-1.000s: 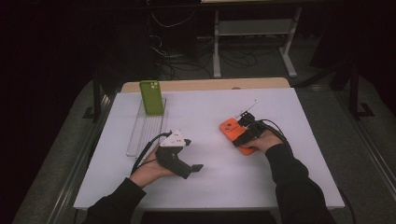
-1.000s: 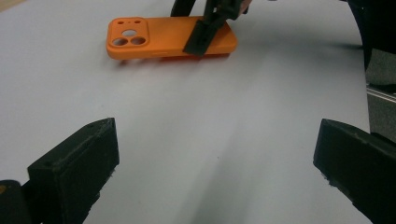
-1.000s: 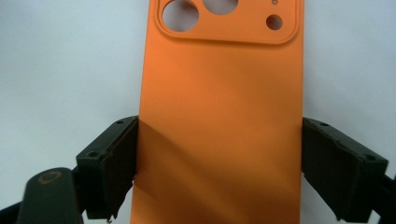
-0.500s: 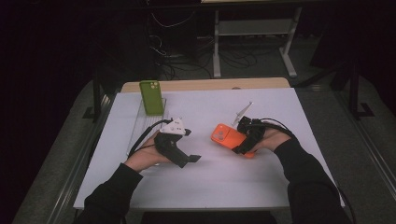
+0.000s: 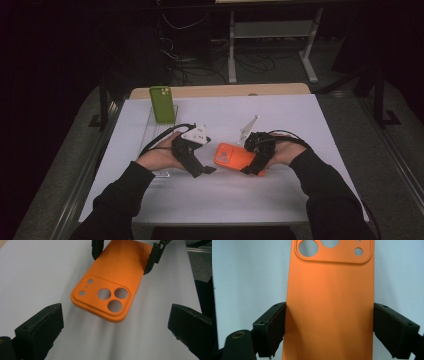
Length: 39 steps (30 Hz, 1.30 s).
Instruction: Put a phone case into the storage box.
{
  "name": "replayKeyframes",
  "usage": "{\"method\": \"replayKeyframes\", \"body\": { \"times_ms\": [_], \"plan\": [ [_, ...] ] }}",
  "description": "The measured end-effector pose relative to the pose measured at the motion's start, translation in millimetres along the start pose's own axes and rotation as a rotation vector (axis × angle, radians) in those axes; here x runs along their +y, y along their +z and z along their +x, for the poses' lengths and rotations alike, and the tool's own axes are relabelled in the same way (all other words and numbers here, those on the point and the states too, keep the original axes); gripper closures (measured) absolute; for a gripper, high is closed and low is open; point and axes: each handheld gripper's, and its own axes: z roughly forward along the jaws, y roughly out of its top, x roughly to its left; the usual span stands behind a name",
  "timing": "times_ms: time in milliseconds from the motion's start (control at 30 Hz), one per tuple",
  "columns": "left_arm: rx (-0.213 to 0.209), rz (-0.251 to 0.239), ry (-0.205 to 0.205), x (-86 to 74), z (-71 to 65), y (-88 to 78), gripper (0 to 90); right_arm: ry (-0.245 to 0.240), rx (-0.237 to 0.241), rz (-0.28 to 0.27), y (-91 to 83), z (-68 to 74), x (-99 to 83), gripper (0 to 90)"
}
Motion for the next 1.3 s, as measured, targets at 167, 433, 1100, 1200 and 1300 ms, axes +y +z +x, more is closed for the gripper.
{"method": "replayKeyframes", "body": {
  "times_ms": [167, 433, 1100, 1200, 1300],
  "plan": [
    [-0.033, 0.033, 0.024, 3.6, 3.4, 8.0, 0.0, -0.048, 0.003, 0.005, -1.8, 7.2, 8.8, 15.0],
    [-0.087, 0.039, 0.049, 5.0, 0.6, 18.4, 0.0, -0.122, 0.031, 0.021, -1.2, 17.0, 22.8, 15.0],
    [-0.163, 0.072, 0.076, 2.9, -3.6, 27.2, 13.2, -0.184, 0.081, -0.028, -1.3, 22.2, 35.7, 15.0],
    [-0.156, 0.088, 0.092, 3.5, -3.5, 26.9, 14.3, -0.189, 0.081, -0.027, -1.3, 22.5, 35.5, 14.9],
    [-0.154, 0.089, 0.067, 4.1, -4.4, 26.7, 14.8, -0.185, 0.073, -0.029, -1.0, 22.4, 34.9, 14.8]
  ]
}}
